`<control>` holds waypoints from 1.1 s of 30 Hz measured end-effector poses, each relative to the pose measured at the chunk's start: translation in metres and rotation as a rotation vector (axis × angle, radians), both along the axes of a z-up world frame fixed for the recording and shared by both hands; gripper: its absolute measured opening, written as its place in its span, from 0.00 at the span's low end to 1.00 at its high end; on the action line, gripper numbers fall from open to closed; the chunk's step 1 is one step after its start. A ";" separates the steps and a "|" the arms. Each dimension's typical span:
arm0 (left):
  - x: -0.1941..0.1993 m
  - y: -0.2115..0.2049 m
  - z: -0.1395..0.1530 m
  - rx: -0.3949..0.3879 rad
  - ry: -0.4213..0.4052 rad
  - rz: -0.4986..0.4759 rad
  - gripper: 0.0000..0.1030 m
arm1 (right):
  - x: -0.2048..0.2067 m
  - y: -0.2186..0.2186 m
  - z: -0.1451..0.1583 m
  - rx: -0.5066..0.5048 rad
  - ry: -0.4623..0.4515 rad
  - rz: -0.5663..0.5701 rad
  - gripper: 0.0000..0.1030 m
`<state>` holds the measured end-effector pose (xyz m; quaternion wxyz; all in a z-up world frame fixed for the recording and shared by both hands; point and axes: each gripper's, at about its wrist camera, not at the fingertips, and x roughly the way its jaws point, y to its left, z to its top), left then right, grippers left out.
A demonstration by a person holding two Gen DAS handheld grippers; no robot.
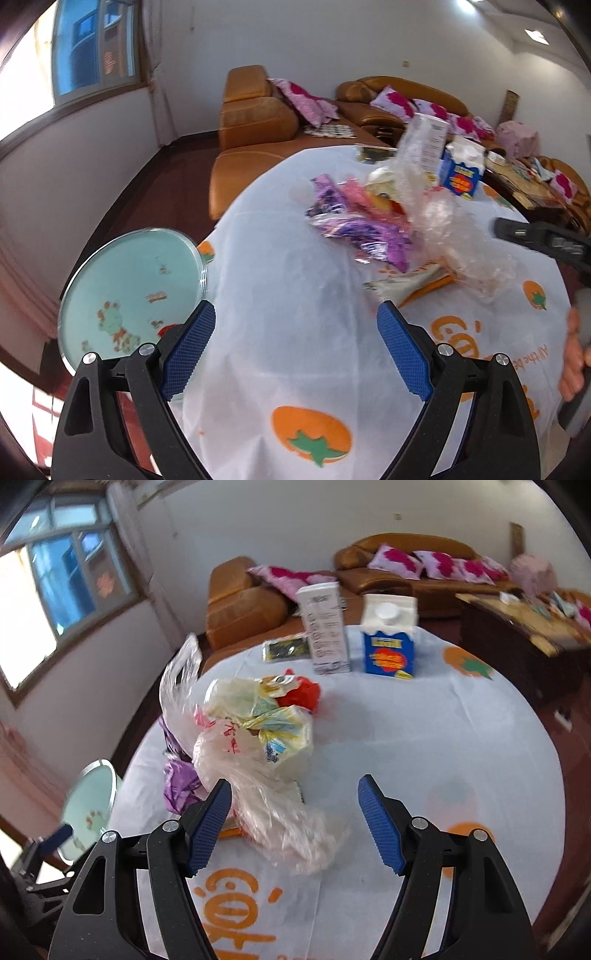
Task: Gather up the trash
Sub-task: 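Grasp the paper strip with the left gripper while the right grasps a clear plastic bag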
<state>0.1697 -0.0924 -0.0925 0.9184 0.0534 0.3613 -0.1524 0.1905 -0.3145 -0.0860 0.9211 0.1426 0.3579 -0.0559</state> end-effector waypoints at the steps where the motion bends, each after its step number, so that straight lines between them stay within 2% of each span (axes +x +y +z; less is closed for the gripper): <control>1: 0.000 -0.004 0.000 0.001 -0.002 -0.012 0.85 | 0.008 0.004 -0.006 -0.022 0.021 0.028 0.68; 2: 0.000 -0.009 -0.001 0.001 -0.006 -0.030 0.85 | 0.014 0.006 -0.011 -0.031 0.047 0.051 0.67; 3: 0.001 -0.013 -0.002 0.000 -0.008 -0.043 0.85 | 0.018 0.008 -0.016 -0.035 0.064 0.072 0.63; 6: 0.006 -0.026 -0.006 -0.002 -0.002 -0.096 0.85 | 0.027 0.015 -0.032 -0.056 0.119 0.122 0.41; 8: 0.008 -0.034 -0.008 -0.004 -0.005 -0.120 0.85 | 0.026 0.015 -0.037 -0.036 0.125 0.147 0.29; 10: 0.013 -0.044 -0.011 -0.006 -0.006 -0.143 0.85 | 0.022 0.014 -0.037 -0.023 0.121 0.157 0.13; 15: 0.028 -0.068 -0.024 0.005 0.025 -0.182 0.84 | -0.007 -0.004 -0.016 0.046 0.027 0.113 0.09; 18: 0.036 -0.081 -0.029 -0.001 0.056 -0.202 0.77 | -0.023 -0.015 -0.008 0.070 0.000 0.075 0.09; 20: 0.041 -0.088 -0.034 -0.005 0.085 -0.223 0.60 | -0.032 -0.024 -0.009 0.080 -0.002 0.037 0.09; 24: 0.043 -0.097 -0.046 0.017 0.128 -0.240 0.43 | -0.040 -0.038 -0.014 0.093 0.009 -0.035 0.09; 26: 0.041 -0.096 -0.046 0.008 0.137 -0.255 0.27 | -0.042 -0.041 -0.016 0.105 0.012 -0.051 0.09; 28: 0.037 -0.094 -0.045 0.003 0.139 -0.265 0.24 | -0.043 -0.043 -0.017 0.107 0.009 -0.066 0.09; 30: 0.030 -0.092 -0.043 0.001 0.131 -0.281 0.14 | -0.046 -0.043 -0.016 0.115 0.000 -0.078 0.09; 33: 0.016 -0.084 -0.036 -0.007 0.114 -0.298 0.13 | -0.048 -0.041 -0.016 0.114 -0.005 -0.082 0.09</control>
